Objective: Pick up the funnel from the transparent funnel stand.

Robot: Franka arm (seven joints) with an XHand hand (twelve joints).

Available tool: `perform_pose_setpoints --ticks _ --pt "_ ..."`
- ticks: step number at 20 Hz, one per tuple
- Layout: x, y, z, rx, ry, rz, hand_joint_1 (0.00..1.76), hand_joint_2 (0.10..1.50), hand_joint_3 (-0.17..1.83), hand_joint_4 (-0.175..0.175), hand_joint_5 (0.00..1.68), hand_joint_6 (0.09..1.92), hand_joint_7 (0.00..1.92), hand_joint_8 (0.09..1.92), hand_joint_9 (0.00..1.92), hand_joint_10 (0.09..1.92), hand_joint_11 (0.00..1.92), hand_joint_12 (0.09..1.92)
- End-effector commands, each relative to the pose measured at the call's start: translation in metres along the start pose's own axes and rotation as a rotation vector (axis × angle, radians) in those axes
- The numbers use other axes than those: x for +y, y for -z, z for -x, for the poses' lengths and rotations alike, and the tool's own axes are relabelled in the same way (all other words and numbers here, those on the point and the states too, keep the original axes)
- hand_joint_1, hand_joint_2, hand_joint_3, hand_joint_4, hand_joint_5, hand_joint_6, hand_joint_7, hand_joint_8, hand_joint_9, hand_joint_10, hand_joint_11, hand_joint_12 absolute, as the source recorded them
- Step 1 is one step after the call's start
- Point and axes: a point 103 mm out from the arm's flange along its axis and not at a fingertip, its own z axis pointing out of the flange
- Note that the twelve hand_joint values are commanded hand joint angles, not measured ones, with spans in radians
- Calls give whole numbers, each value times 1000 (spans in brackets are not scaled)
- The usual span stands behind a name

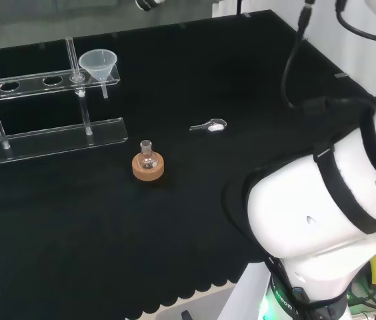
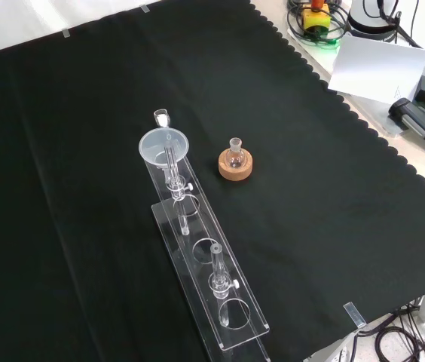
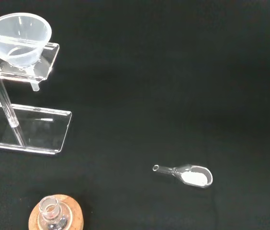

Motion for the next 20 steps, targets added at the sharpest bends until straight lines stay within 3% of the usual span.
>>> perform_pose_setpoints --ticks 1,2,5,7,9,12,15,20 --pt "55 14 -12 -56 68 -6 390 628 6 2 0 87 0 87 6 87 20 87" --pt "63 18 -14 -61 72 7 405 629 2 -5 0 87 5 87 11 87 14 128" --pt "86 34 -25 -85 114 72 485 634 -1 -12 0 87 94 87 99 193 1 646" --pt "99 45 -35 -106 83 75 585 633 -2 -19 0 87 207 221 130 540 0 996" --pt "111 54 -40 -115 88 72 657 625 -3 -48 0 87 238 471 110 813 0 1205" --pt "132 61 -39 -109 123 72 695 619 -5 -93 0 87 265 661 116 941 0 1359" --pt "157 63 -34 -117 153 57 727 618 -4 -123 0 87 321 698 156 960 0 1431" --pt "191 58 -23 -183 202 1 738 623 -2 -86 130 87 262 693 114 970 0 1447"
